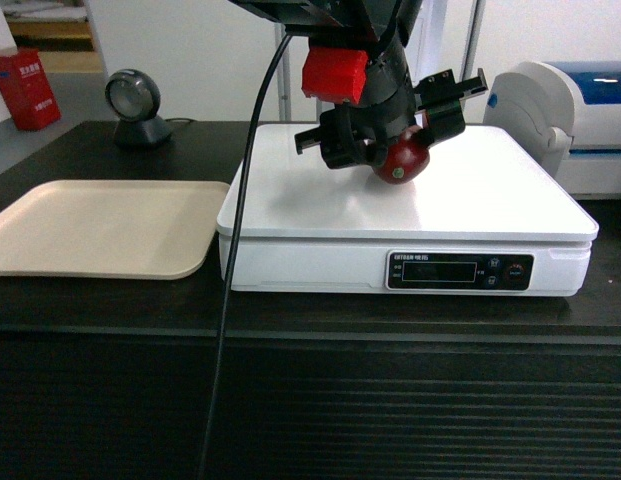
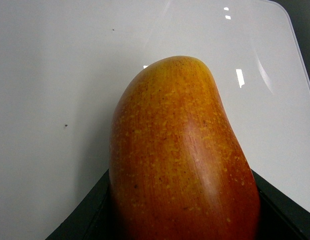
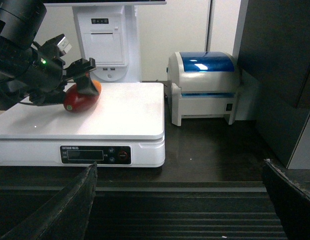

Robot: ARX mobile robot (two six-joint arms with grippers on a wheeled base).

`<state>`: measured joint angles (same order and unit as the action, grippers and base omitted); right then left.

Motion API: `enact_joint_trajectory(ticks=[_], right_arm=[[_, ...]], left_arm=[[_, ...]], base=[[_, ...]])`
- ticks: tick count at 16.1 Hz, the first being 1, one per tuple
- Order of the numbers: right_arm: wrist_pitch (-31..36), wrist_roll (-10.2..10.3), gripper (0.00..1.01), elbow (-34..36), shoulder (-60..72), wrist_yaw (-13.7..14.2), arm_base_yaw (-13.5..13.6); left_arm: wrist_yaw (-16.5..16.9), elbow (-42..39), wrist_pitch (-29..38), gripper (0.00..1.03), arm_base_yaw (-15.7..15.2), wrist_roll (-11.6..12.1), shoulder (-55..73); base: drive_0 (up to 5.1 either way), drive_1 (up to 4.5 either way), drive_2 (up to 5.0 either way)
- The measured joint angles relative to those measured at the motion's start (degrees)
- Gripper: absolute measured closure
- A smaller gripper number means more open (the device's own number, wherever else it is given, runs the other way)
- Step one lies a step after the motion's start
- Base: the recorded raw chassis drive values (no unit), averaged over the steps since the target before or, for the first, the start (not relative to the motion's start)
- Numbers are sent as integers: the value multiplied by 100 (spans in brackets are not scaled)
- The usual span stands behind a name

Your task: Place dark red mango on scale at checkout

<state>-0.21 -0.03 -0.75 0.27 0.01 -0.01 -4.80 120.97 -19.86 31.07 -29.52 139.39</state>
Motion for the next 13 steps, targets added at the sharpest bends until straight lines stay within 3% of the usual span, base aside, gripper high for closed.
enact_joint_trajectory(ticks=[3,7,9,10,11,13], right_arm=[[-2,0,3,0,0,0,0],[-2,0,3,0,0,0,0],[-2,0,3,0,0,0,0],[0,0,3,0,0,0,0],[-2,0,3,0,0,0,0],[-2,0,3,0,0,0,0]], left_arm=[[-103,-50,66,38,72,-44,7],[-55,-197,203,4,66,-20,-7],[-13,-339,319,6,46,4,-79],[-61,-483,520,5,35,101,-177],[-258,-708,850,5,33,330,-358],[-293,-1071,1438,5,33,866,-780]], base=[[0,0,0],[0,0,0],[0,0,0],[0,0,0],[0,0,0],[0,0,0]])
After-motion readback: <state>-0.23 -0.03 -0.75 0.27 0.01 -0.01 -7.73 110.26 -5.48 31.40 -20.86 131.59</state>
